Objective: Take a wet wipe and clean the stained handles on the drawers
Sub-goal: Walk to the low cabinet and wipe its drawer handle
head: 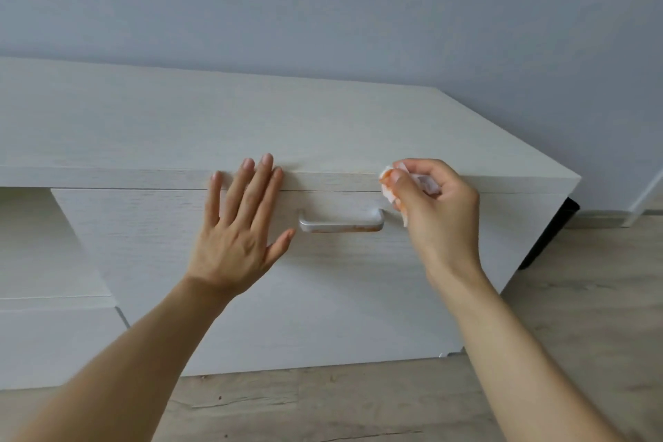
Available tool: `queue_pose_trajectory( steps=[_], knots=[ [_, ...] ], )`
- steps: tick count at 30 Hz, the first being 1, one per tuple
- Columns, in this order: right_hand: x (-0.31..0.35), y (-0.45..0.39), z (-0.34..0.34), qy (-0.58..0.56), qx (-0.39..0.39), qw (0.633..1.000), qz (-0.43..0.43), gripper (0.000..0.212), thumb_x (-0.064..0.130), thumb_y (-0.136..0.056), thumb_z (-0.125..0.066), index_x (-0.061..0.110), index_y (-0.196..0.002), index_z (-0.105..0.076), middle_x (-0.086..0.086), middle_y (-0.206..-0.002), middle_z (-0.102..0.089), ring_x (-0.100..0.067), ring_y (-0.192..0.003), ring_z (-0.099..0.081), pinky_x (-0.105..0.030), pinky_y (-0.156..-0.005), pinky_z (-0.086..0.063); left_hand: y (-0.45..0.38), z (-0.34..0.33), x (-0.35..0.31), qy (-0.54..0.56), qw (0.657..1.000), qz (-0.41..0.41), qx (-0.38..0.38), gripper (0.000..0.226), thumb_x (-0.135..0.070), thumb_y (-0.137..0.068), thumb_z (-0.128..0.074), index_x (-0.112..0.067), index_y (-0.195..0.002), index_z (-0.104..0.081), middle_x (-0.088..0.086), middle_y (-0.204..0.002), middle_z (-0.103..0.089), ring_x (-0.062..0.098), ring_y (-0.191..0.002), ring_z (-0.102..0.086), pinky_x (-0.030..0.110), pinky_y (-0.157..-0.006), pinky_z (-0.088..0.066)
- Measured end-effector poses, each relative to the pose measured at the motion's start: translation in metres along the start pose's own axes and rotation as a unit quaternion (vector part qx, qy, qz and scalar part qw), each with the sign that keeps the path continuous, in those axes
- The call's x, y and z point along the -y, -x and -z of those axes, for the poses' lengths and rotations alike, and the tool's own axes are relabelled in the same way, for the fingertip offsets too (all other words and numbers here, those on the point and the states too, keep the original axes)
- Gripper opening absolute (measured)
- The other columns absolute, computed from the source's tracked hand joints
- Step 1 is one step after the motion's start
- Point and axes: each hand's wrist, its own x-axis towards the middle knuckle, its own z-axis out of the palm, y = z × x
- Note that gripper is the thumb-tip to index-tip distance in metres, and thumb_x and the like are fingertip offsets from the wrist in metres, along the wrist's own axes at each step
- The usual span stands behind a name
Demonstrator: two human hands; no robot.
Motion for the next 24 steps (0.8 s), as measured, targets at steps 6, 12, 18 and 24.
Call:
queue_pose_trajectory(
  steps=[6, 12, 18, 24],
  knots=[
    [-0.032, 0.021, 0.008, 0.005, -0.071, 0.997, 0.03, 0.016, 0.016, -0.089, -0.061, 0.028, -0.078, -0.061, 0.013, -0.075, -0.065, -0.006, -0.07, -0.06, -0.029, -0.069, -0.05, 0.024, -0.025, -0.023, 0.018, 1.0, 0.011, -0.01, 0.064, -0.049, -0.101, -0.019, -0.008, -0.15, -0.013, 0.0, -0.159, 0.006, 0.023, -0.146, 0.002, 0.048, -0.117, 0.0],
    [-0.047, 0.025, -0.008, -0.028, -0.077, 0.996, 0.021, 0.017, 0.013, -0.088, -0.064, 0.025, -0.076, -0.063, 0.008, -0.075, -0.069, -0.008, -0.075, -0.064, -0.026, -0.063, -0.049, 0.023, -0.033, -0.036, 0.053, 0.996, 0.067, -0.029, 0.064, -0.049, -0.1, -0.017, -0.007, -0.148, -0.017, -0.005, -0.159, 0.011, 0.02, -0.146, 0.008, 0.046, -0.117, 0.005],
    [-0.064, 0.029, -0.019, -0.032, -0.095, 0.992, 0.078, 0.009, 0.013, -0.088, -0.064, 0.018, -0.081, -0.068, 0.003, -0.08, -0.072, -0.005, -0.076, -0.069, -0.019, -0.072, -0.053, 0.022, -0.044, -0.048, 0.095, 0.986, 0.123, -0.055, 0.062, -0.05, -0.1, -0.012, -0.013, -0.149, -0.012, -0.012, -0.157, 0.015, 0.014, -0.145, 0.014, 0.042, -0.115, 0.011],
    [-0.071, 0.031, -0.019, 0.007, -0.094, 0.991, 0.098, 0.011, 0.024, -0.081, -0.073, 0.022, -0.09, -0.067, 0.008, -0.088, -0.072, -0.003, -0.085, -0.068, -0.019, -0.077, -0.051, 0.023, -0.049, -0.047, 0.115, 0.985, 0.111, -0.067, 0.061, -0.052, -0.099, -0.009, -0.023, -0.152, 0.001, -0.013, -0.157, 0.015, 0.014, -0.145, 0.014, 0.041, -0.115, 0.014]
  ],
)
